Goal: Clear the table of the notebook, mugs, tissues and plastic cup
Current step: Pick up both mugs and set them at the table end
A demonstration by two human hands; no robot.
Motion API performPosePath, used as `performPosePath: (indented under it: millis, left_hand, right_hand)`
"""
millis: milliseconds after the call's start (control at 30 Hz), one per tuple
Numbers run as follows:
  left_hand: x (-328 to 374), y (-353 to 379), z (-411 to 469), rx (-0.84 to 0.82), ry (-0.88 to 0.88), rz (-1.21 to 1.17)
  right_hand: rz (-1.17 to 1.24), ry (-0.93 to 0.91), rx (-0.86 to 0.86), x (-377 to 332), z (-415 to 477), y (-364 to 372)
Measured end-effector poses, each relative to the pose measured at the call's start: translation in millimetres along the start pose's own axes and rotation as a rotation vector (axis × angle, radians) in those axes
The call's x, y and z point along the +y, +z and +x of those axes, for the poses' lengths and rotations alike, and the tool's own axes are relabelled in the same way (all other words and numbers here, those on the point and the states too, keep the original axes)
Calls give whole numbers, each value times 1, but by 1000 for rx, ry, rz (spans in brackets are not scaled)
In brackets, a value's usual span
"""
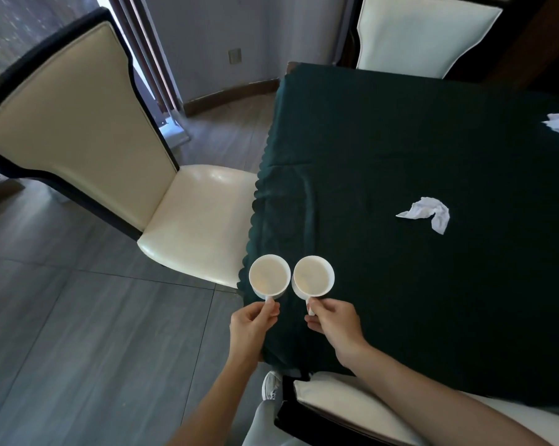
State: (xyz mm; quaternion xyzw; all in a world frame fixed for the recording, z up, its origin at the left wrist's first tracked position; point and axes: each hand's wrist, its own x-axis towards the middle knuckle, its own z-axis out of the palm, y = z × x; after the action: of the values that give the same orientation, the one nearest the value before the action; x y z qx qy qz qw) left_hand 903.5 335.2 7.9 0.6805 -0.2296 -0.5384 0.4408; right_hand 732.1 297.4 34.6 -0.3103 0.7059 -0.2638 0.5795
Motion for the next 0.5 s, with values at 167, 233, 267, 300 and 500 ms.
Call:
performPosePath:
  millis: [167, 233, 267, 300, 500]
  left_hand:
    - [8, -5, 4, 25, -8, 93]
    - [13, -10, 6, 25, 12, 181]
    - [15, -13, 6, 16, 27, 225]
    - [17, -16, 6, 6, 37, 266]
    - [46, -31, 6, 85, 140, 514]
  right_hand:
    - [-185, -62, 7, -5, -4, -4]
    - [-263, -82, -11, -8, -6, -6]
    - [-300, -89, -19, -10, -7, -8]
    - [-339, -98, -22, -12, -8, -10]
    - [-468, -138, -54, -26, -10, -36]
